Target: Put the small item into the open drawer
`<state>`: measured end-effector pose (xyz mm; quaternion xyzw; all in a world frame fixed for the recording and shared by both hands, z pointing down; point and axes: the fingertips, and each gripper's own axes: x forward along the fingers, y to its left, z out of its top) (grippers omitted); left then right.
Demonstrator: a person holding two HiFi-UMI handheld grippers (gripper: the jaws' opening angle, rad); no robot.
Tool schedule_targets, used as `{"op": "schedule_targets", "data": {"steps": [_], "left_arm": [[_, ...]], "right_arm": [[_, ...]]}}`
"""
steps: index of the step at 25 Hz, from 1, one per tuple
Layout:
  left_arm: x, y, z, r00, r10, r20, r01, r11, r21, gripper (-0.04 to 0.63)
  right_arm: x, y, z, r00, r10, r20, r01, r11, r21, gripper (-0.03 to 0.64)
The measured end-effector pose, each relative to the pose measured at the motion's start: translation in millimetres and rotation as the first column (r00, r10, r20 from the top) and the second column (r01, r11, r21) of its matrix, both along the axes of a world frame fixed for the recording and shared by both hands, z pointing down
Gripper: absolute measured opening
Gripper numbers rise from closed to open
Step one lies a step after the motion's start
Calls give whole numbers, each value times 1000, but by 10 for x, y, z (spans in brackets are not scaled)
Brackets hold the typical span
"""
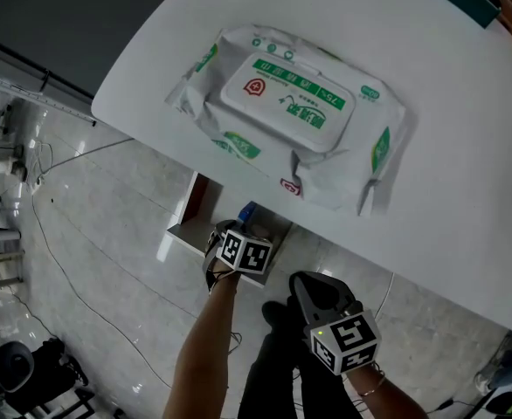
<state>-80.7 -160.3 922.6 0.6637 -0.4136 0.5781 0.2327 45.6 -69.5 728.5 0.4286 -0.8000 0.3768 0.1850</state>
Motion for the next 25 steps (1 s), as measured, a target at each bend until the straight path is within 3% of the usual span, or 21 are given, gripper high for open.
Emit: {"op": "schedule_targets", "data": {"steps": [10, 18, 25], "left_arm": [[24, 4, 41, 998, 3, -65, -7, 998, -62, 119], [55, -29, -322, 989, -20, -145, 21, 1000, 2, 162], [30, 94, -1087, 964, -71, -255, 98, 991, 95, 135]], "right_arm": [[-23, 37, 66, 1000, -4, -11, 4, 1000, -16, 8], [-83, 66, -43, 1000, -23, -13, 23, 1000, -9, 8], [-104, 33, -431, 999, -37, -19, 38, 999, 29, 8]]}}
